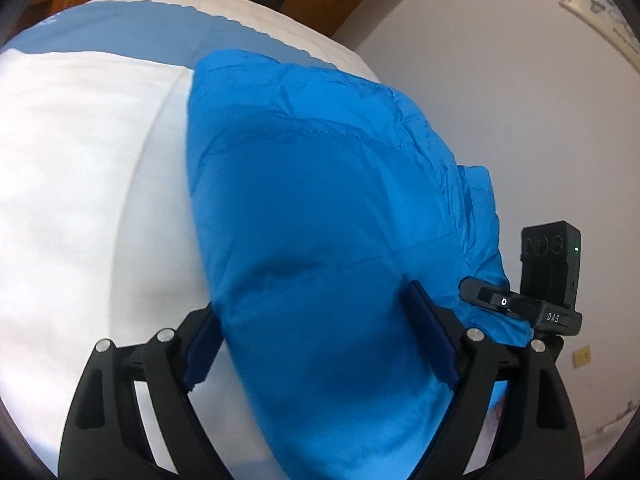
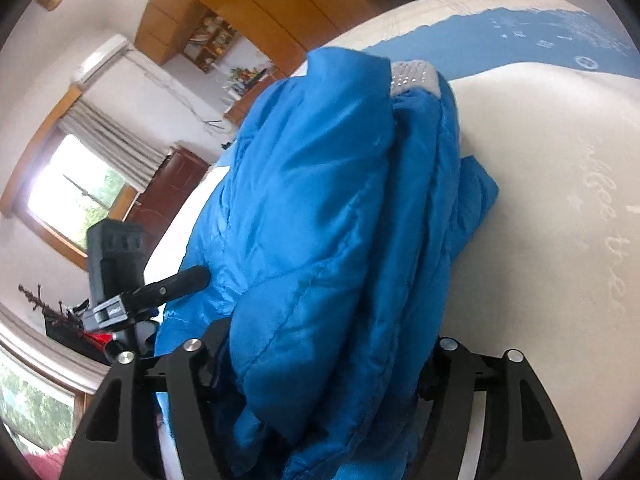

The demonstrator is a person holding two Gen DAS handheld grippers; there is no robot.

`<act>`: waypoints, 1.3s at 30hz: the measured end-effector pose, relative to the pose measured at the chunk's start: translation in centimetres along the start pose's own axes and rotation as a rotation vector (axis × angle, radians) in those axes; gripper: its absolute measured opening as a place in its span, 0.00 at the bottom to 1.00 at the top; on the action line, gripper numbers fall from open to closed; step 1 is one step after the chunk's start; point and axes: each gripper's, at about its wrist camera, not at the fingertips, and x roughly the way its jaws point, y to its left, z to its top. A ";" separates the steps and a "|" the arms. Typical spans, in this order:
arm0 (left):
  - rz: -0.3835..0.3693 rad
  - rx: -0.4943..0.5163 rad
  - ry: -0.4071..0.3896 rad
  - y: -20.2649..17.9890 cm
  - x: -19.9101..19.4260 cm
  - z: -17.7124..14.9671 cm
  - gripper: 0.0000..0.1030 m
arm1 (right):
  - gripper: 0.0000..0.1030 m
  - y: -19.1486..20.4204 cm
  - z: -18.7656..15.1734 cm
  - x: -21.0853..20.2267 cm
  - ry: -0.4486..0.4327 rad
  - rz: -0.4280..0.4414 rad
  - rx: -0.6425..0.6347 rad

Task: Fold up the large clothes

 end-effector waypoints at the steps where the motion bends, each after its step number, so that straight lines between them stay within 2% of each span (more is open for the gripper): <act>1: 0.009 -0.004 -0.003 -1.0 -0.4 -0.1 0.81 | 0.69 0.5 -0.3 -0.6 -0.006 -0.026 -0.009; 4: 0.053 0.031 -0.040 -2.4 -3.2 -1.3 0.82 | 0.69 2.0 -1.4 -3.0 -0.025 -0.122 -0.033; 8: 0.115 0.083 -0.089 -4.3 -5.4 -3.1 0.83 | 0.69 6.2 -3.6 -6.4 -0.095 -0.281 -0.164; 10: 0.136 0.103 -0.094 -4.4 -6.1 -4.1 0.83 | 0.68 7.3 -4.4 -6.7 -0.087 -0.346 -0.172; 13: 0.195 0.152 -0.075 -4.0 -5.5 -5.2 0.83 | 0.66 7.2 -5.2 -6.0 -0.064 -0.379 -0.173; 15: 0.209 0.154 -0.044 -2.6 -5.2 -6.2 0.84 | 0.66 5.9 -5.3 -4.7 -0.028 -0.388 -0.140; 17: 0.175 0.134 0.001 -1.2 -4.4 -6.4 0.85 | 0.66 4.7 -6.0 -3.7 0.001 -0.406 -0.122; 20: 0.135 0.073 0.028 0.4 -3.6 -6.0 0.88 | 0.66 3.8 -5.3 -2.0 0.019 -0.386 -0.081; 22: 0.137 0.064 0.030 0.3 -3.9 -5.8 0.86 | 0.66 3.4 -5.3 -2.0 0.018 -0.370 -0.054; 24: 0.161 0.084 0.016 -0.6 -4.8 -5.8 0.82 | 0.66 4.1 -5.5 -3.0 -0.013 -0.370 -0.056; 27: 0.205 0.159 -0.034 -2.8 -7.3 -6.4 0.84 | 0.67 5.3 -6.4 -5.2 -0.065 -0.365 -0.081; 28: 0.224 0.177 -0.055 -3.5 -8.2 -6.6 0.87 | 0.68 6.0 -6.9 -6.0 -0.072 -0.354 -0.086; 31: 0.293 0.207 -0.095 -5.3 -9.9 -7.6 0.90 | 0.82 7.5 -8.3 -7.1 -0.085 -0.338 -0.103; 33: 0.345 0.216 -0.105 -6.0 -10.6 -8.2 0.92 | 0.93 8.8 -9.3 -7.3 -0.080 -0.363 -0.139; 35: 0.388 0.220 -0.131 -6.6 -10.8 -9.1 0.92 | 0.96 9.9 -10.3 -7.5 -0.090 -0.376 -0.170; 39: 0.415 0.173 -0.169 -6.7 -11.8 -9.9 0.93 | 0.96 11.3 -11.8 -8.0 -0.087 -0.405 -0.203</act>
